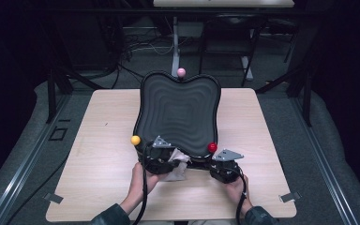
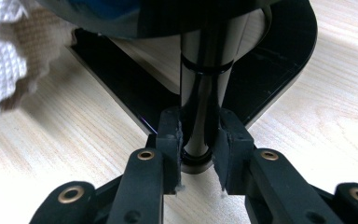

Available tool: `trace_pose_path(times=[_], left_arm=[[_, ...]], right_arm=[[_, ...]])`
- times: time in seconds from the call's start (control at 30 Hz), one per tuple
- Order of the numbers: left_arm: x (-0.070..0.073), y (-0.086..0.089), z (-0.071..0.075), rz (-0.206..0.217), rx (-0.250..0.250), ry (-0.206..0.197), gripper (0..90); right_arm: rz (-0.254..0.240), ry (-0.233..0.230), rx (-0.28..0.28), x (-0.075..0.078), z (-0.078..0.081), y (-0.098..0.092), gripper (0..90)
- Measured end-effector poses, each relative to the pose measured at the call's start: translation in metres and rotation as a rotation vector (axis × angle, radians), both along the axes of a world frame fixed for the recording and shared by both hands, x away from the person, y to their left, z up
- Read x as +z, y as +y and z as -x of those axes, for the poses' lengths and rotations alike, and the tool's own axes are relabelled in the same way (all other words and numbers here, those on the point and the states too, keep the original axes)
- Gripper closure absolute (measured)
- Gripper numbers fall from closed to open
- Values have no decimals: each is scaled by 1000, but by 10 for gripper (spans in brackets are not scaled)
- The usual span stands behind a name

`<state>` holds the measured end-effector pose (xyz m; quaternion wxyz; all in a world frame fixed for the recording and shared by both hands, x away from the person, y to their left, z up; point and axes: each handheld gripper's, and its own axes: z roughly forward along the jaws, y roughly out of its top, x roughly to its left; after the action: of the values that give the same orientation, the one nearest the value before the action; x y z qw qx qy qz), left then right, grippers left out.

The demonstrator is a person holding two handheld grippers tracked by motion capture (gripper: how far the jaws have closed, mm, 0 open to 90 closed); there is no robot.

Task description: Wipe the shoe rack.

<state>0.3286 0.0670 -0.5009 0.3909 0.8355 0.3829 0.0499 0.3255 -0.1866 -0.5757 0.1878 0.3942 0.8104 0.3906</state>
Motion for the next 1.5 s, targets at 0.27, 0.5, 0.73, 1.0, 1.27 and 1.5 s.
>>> trace_pose_path(times=[0.27, 0.5, 0.73, 1.0, 1.27, 1.5], left_arm=[[2, -23, 6, -1, -63, -1, 747], [2, -45, 10, -7, -113, 2, 744], [0, -56, 9, -5, -135, 6, 742], [1, -50, 7, 7, -120, -1, 742], [0, -33, 4, -2, -75, -4, 742], [-3, -14, -2, -7, -15, -9, 742]], right_arm=[[-7, 1, 5, -1, 0, -1, 733], [-17, -7, 5, -2, 0, -1, 732], [-14, -7, 5, -2, 0, -1, 733], [-4, -3, 7, -1, 0, -1, 735], [-3, -3, 7, -1, 0, -1, 734], [-2, -3, 7, 0, 0, -1, 735]])
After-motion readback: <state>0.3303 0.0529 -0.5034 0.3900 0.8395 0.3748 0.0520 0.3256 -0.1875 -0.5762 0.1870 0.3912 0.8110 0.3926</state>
